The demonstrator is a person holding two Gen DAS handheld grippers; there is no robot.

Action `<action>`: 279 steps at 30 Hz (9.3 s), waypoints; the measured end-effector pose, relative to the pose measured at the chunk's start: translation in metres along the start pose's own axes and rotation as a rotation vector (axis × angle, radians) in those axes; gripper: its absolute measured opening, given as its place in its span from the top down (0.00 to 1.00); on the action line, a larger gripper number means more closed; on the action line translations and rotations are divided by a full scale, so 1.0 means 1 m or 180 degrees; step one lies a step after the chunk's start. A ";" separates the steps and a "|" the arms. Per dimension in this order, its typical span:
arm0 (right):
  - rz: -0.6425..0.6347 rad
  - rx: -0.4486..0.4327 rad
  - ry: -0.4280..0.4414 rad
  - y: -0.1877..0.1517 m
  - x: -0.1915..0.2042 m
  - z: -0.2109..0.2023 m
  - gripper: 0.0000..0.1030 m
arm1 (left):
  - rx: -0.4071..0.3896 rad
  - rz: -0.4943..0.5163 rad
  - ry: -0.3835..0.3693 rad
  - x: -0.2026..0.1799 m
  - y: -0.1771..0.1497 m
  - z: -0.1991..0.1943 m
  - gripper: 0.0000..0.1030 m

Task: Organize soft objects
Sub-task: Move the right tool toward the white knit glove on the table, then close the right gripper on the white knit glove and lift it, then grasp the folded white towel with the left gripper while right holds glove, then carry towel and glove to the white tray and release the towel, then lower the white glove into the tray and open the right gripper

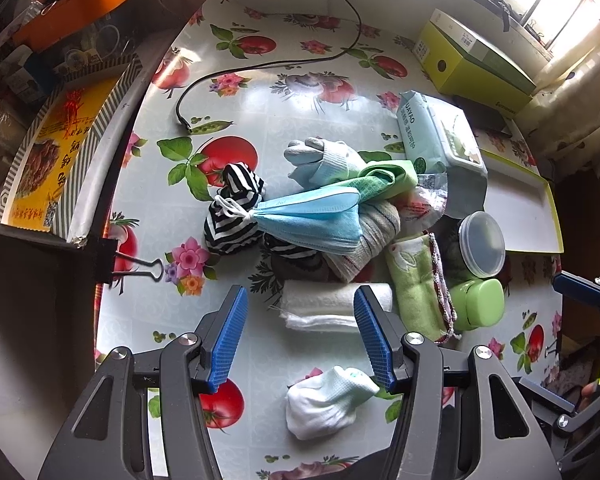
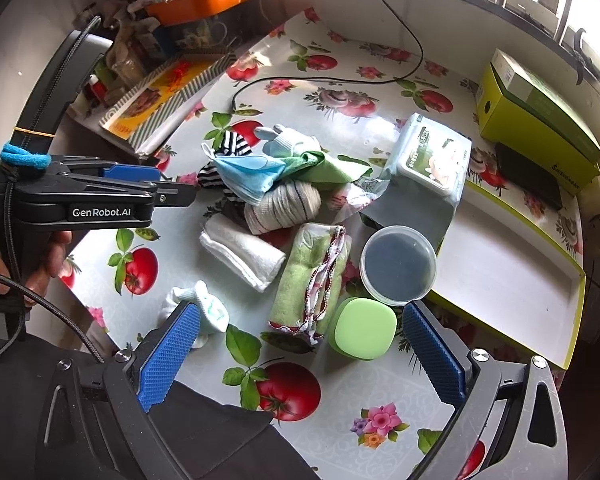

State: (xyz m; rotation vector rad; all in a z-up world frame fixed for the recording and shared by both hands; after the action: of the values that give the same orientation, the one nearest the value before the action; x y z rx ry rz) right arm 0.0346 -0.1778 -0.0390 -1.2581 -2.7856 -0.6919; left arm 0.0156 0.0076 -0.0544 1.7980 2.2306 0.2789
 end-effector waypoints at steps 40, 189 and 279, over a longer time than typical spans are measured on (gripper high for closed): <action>-0.0138 0.0121 0.0206 0.006 0.015 0.014 0.17 | 0.0063 -0.0059 0.0041 0.009 -0.001 0.010 0.45; 0.1356 -0.0373 0.0119 0.013 -0.157 -0.015 0.71 | 0.0023 0.1233 -0.0895 -0.133 0.090 0.037 0.79; 0.1283 -0.0128 0.0106 0.016 -0.137 -0.008 0.57 | -0.0219 0.0781 -0.0474 -0.099 0.104 0.016 0.64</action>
State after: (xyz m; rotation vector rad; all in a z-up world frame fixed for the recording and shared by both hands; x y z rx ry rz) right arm 0.1377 -0.2694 -0.0511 -1.7235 -2.3862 -0.7283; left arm 0.1366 -0.0668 -0.0288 1.9860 1.8800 0.2560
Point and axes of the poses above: each gripper's, at about its wrist camera, not at the fingertips, and z roughly the way its jaws point, x to its left, y to its top, the point moved 6 cm from there along z, roughly the way its jaws point, and after that the axes turned 7 degrees about z, right-handed, at the moved point
